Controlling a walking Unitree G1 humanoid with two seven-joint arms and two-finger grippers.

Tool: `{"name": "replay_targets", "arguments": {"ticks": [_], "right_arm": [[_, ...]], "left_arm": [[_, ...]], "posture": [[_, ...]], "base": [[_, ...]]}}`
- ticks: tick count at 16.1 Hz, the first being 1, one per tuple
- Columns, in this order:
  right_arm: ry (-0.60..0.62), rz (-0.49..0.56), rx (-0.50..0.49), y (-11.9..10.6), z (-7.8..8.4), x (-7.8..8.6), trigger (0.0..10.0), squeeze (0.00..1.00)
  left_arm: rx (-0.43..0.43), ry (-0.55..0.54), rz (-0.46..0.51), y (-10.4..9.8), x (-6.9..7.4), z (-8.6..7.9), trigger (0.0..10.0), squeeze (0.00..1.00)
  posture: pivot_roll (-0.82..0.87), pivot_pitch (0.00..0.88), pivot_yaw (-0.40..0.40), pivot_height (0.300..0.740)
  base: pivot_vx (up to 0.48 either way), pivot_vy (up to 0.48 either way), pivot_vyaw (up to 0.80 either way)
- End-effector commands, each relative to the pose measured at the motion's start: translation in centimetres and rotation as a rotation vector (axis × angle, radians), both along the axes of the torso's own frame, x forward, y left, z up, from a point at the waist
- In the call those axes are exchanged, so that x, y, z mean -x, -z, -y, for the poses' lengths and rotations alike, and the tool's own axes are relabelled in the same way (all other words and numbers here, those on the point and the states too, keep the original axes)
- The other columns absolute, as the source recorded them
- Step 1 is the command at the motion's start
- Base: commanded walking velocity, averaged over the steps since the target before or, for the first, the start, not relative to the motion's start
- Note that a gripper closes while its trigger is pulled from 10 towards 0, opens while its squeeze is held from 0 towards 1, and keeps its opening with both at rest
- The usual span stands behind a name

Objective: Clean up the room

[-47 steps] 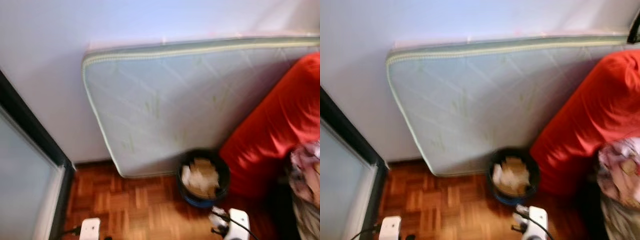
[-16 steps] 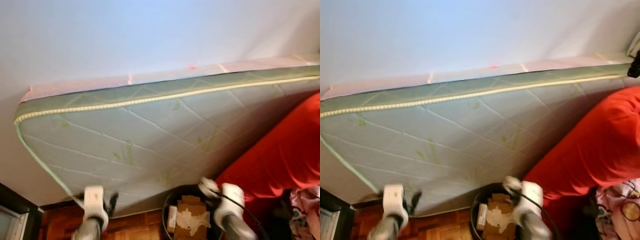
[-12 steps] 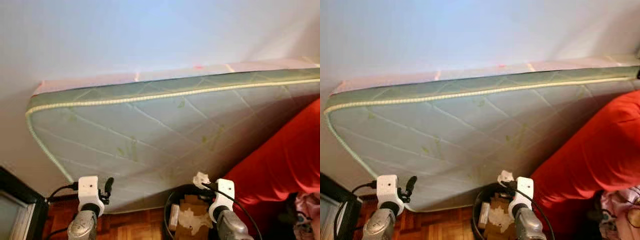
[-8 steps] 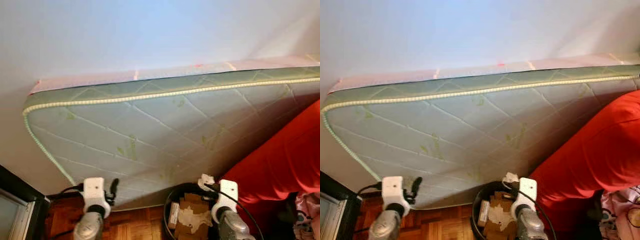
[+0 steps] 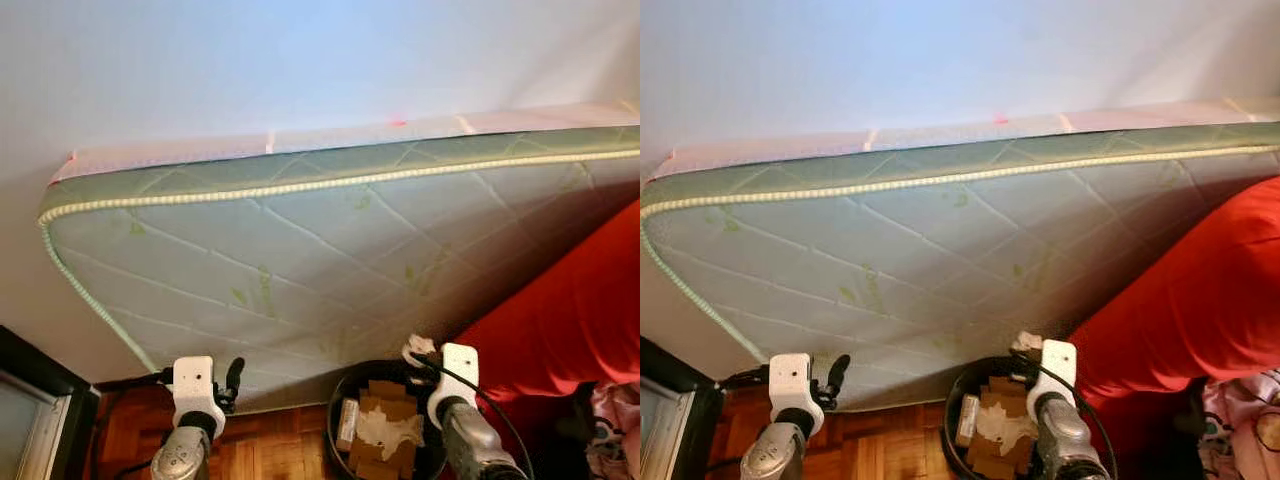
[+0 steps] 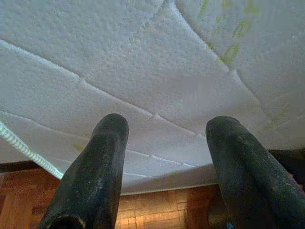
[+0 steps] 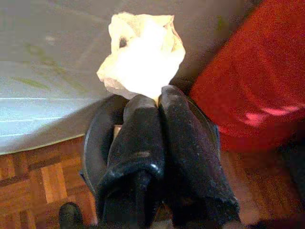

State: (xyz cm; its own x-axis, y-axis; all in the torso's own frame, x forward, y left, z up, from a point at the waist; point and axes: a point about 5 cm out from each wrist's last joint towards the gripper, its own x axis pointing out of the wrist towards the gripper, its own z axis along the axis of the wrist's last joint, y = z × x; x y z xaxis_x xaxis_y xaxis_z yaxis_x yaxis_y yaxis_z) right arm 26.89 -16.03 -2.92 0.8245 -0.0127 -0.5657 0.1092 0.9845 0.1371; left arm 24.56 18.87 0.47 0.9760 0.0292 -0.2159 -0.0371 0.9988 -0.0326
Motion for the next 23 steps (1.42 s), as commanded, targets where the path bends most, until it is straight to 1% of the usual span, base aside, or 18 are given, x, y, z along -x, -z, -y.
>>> {"name": "replay_targets", "arguments": {"ticks": [1,2,3,4,5,8,10,11,13,14,15,16,18,19,20,21,22,23], "right_arm": [[-0.006,0.005,-0.01,0.0,-0.2,0.0,10.0,0.0],[-0.015,-0.002,-0.011,0.0,-0.3,0.0,10.0,0.0],[-0.033,0.007,-0.007,0.2,-0.5,0.4,10.0,0.0],[-0.037,0.006,-0.004,0.3,-0.4,0.5,10.0,0.0],[-0.036,0.001,0.0,0.5,-0.3,0.8,10.0,0.0],[-0.019,0.028,-0.001,0.4,0.0,0.8,10.0,0.0],[-0.021,0.031,0.003,0.2,0.0,0.5,10.0,0.0],[-0.02,0.038,0.002,0.0,-0.1,0.3,10.0,0.0],[-0.028,0.052,-0.002,-0.3,-0.2,-0.1,10.0,0.0],[-0.029,0.059,-0.005,-0.5,-0.2,-0.3,10.0,0.0],[-0.03,0.064,-0.008,-0.6,-0.3,-0.4,10.0,0.0],[-0.032,0.07,-0.012,-0.7,-0.3,-0.5,10.0,0.0],[-0.036,0.072,-0.016,-0.7,-0.5,-0.5,10.0,0.0],[-0.036,0.072,-0.016,-0.7,-0.5,-0.5,10.0,0.0],[-0.036,0.072,-0.018,-0.7,-0.5,-0.5,10.0,0.0],[-0.037,0.072,-0.019,-0.7,-0.5,-0.5,10.0,0.0],[-0.037,0.073,-0.022,-0.7,-0.4,-0.5,10.0,0.0],[-0.037,0.074,-0.023,-0.8,-0.4,-0.6,10.0,0.0]], "left_arm": [[0.007,-0.006,-0.015,0.2,0.2,0.0,10.0,0.0],[0.007,-0.006,-0.016,0.2,0.2,0.1,10.0,0.0],[0.009,-0.009,-0.014,0.1,0.3,0.0,10.0,0.0],[0.01,-0.011,-0.014,0.1,0.3,-0.1,10.0,0.0],[0.01,-0.015,-0.012,-0.1,0.3,-0.2,10.0,0.0],[-0.01,-0.037,0.006,-0.4,0.3,-0.7,10.0,0.0],[-0.049,-0.073,0.003,-0.5,0.5,-1.8,10.0,0.0],[-0.077,-0.102,-0.002,-0.5,0.4,-2.6,10.0,0.0],[-0.153,-0.16,0.008,-1.4,-0.3,-4.6,10.0,0.0],[-0.171,-0.175,0.051,-2.4,-0.9,-5.1,10.0,0.0],[-0.197,-0.161,0.098,-3.4,-1.5,-5.0,10.0,0.0],[-0.215,-0.121,0.165,-4.8,-2.4,-4.4,10.0,0.0],[-0.172,-0.085,0.191,-5.4,-3.3,-3.4,10.0,0.0],[-0.15,-0.076,0.191,-5.4,-3.4,-3.0,10.0,0.0],[-0.127,-0.038,0.179,-5.0,-3.5,-2.0,10.0,0.0],[-0.124,-0.024,0.172,-4.8,-3.5,-1.7,10.0,0.0],[-0.107,-0.021,0.147,-4.2,-3.2,-1.3,10.0,0.0],[-0.102,-0.025,0.101,-3.1,-2.3,-1.4,10.0,0.0]], "posture": [[0.13,0.153,-0.034,0.74],[0.12,0.153,-0.036,0.735],[0.12,0.154,-0.038,0.72],[0.12,0.154,-0.04,0.715],[0.12,0.155,-0.043,0.7],[0.12,0.154,-0.045,0.69],[0.12,0.153,-0.045,0.69],[0.12,0.152,-0.047,0.69],[0.12,0.149,-0.047,0.69],[0.12,0.148,-0.048,0.69],[0.12,0.148,-0.049,0.69],[0.12,0.15,-0.05,0.69],[0.12,0.149,-0.053,0.69],[0.12,0.149,-0.053,0.69],[0.11,0.15,-0.054,0.69],[0.11,0.15,-0.054,0.69],[0.11,0.151,-0.056,0.69],[0.11,0.153,-0.056,0.69]], "base": [[0.0,0.0,0.0],[0.0,0.0,0.0],[0.0,0.0,0.0],[0.0,0.0,0.0],[0.0,0.0,0.0],[0.0,0.0,0.0],[0.0,0.0,0.0],[0.0,0.0,0.0],[0.0,0.0,0.0],[0.0,0.0,0.0],[0.0,0.0,0.0],[0.0,0.0,0.0],[0.0,0.0,0.0],[0.0,0.0,0.0],[0.0,0.0,0.0],[0.0,0.0,0.0],[0.0,0.0,0.0],[0.0,0.0,0.0]]}}
